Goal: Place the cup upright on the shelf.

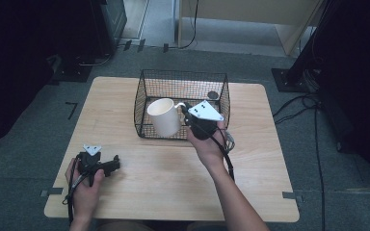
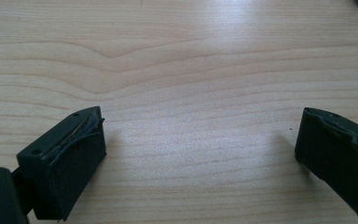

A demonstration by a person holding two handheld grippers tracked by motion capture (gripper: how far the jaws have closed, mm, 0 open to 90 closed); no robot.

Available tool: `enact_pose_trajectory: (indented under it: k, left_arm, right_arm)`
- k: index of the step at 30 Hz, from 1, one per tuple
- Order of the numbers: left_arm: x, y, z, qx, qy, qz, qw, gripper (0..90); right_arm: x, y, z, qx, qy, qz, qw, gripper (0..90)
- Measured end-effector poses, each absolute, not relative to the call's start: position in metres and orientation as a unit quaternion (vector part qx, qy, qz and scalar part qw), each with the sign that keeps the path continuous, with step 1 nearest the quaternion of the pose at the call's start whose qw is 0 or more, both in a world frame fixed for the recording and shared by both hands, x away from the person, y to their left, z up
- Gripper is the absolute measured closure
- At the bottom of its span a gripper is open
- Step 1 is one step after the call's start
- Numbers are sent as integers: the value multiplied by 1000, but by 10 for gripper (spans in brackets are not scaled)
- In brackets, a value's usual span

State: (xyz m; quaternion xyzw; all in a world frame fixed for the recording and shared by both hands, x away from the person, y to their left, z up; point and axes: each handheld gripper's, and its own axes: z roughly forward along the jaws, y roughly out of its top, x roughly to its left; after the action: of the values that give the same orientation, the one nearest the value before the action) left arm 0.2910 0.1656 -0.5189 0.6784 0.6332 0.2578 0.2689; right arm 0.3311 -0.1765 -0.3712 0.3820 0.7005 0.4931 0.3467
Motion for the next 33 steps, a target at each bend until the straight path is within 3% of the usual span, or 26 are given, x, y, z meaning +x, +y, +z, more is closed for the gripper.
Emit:
enact_pose_trajectory:
  k: [13, 33]
  left_arm:
    - [291, 166, -519, 678, 634, 257, 269, 18]
    - [291, 166, -519, 679, 633, 257, 269, 18]
  right_arm:
    - [370, -180, -374, 392, 688, 486, 370, 847]
    - [432, -187, -403, 395, 676, 519, 342, 846]
